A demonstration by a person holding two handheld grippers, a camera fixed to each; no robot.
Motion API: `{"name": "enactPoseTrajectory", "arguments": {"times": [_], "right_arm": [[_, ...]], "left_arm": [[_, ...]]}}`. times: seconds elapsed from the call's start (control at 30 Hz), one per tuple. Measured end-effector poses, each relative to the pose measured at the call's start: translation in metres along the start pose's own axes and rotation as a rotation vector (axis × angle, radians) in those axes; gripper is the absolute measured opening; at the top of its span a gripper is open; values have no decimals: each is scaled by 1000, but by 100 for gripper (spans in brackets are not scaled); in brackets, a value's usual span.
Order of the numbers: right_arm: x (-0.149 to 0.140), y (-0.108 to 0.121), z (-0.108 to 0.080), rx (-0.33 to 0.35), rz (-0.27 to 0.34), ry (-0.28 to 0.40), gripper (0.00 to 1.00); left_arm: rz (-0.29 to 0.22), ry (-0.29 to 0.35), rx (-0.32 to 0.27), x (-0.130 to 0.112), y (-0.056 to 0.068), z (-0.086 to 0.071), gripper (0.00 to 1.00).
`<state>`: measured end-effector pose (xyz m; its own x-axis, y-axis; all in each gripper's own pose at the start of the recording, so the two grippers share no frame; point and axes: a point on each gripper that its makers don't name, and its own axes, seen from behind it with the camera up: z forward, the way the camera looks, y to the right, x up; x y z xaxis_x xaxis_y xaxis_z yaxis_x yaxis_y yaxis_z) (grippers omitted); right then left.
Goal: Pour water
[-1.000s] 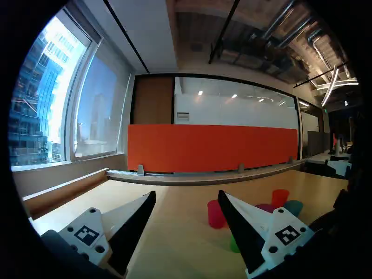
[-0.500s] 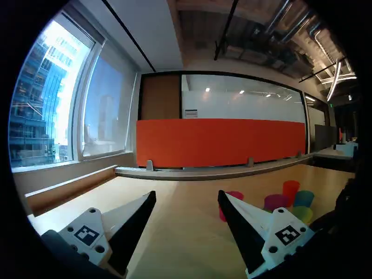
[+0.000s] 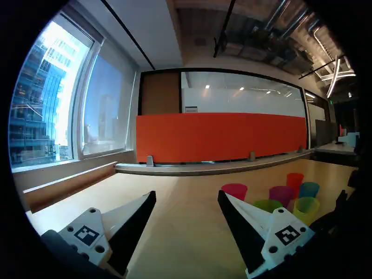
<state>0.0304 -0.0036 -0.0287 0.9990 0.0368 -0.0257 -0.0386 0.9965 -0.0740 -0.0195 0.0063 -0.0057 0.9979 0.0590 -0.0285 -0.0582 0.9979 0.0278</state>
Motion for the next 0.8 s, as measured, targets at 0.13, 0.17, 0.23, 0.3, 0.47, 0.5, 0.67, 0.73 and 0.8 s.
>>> {"name": "enactPoseTrajectory", "arguments": {"times": [0.13, 0.17, 0.23, 0.3, 0.47, 0.5, 0.67, 0.73, 0.8], "right_arm": [[1, -1, 0, 0, -6, 0, 99], [1, -2, 0, 1, -8, 0, 99], [2, -2, 0, 0, -11, 1, 99], [2, -3, 0, 0, -14, 1, 99], [3, -3, 0, -1, -18, 0, 99], [3, -3, 0, -1, -18, 1, 99], [3, -4, 0, 0, -15, 1, 99], [2, -3, -1, 0, -14, 0, 99], [2, -2, -1, -2, -14, 0, 99]], "left_arm": [[-4, -3, -3, -5, 1, 3, 99], [-5, -3, -3, -5, 1, 3, 99], [-5, -3, -4, -7, 0, 4, 99], [-6, -3, -5, -7, 0, 4, 99], [-17, -11, -11, -11, 0, 5, 99], [-19, -11, -12, -11, 0, 6, 99], [-18, -17, -16, -12, 2, 6, 99], [-18, -18, -17, -12, 2, 6, 99], [-18, -18, -17, -12, 2, 6, 99]]}}
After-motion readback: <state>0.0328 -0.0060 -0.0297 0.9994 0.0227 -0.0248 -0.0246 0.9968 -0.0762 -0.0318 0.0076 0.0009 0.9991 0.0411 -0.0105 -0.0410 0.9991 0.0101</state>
